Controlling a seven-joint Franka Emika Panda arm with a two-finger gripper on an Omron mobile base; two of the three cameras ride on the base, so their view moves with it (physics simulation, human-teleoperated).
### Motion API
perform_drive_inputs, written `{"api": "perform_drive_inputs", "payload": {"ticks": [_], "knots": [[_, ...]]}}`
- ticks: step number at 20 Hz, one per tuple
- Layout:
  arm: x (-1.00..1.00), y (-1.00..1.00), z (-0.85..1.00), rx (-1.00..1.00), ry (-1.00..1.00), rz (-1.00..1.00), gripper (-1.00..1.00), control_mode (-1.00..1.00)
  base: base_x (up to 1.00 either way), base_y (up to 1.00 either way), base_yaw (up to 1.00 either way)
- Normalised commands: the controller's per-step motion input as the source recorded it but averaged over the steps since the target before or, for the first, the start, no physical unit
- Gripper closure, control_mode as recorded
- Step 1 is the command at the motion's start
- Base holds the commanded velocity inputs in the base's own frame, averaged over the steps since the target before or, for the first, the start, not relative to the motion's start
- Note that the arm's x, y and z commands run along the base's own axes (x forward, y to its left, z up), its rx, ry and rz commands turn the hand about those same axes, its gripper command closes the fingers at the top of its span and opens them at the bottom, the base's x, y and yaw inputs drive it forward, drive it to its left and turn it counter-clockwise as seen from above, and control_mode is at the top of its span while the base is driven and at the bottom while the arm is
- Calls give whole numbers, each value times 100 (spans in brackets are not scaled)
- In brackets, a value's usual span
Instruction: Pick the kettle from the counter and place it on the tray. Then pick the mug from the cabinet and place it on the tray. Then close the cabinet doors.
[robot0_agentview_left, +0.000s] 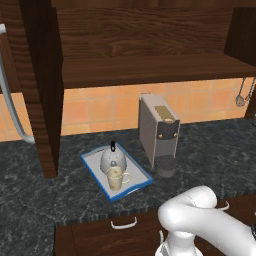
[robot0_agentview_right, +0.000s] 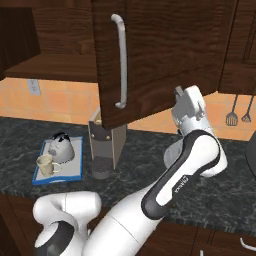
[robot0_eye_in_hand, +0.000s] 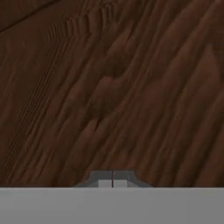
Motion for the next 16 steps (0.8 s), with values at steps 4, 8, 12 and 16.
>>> {"api": "perform_drive_inputs", "payload": {"ticks": [4, 8, 12, 16], "knots": [[51, 40, 17, -9, 50, -1, 100, -100, 0, 0, 0], [80, 81, -2, -11, 38, -11, 100, -100, 0, 0, 0], [93, 100, -22, -19, 25, -16, 100, -100, 0, 0, 0], [100, 100, -35, -18, 19, -21, 100, -100, 0, 0, 0]]}}
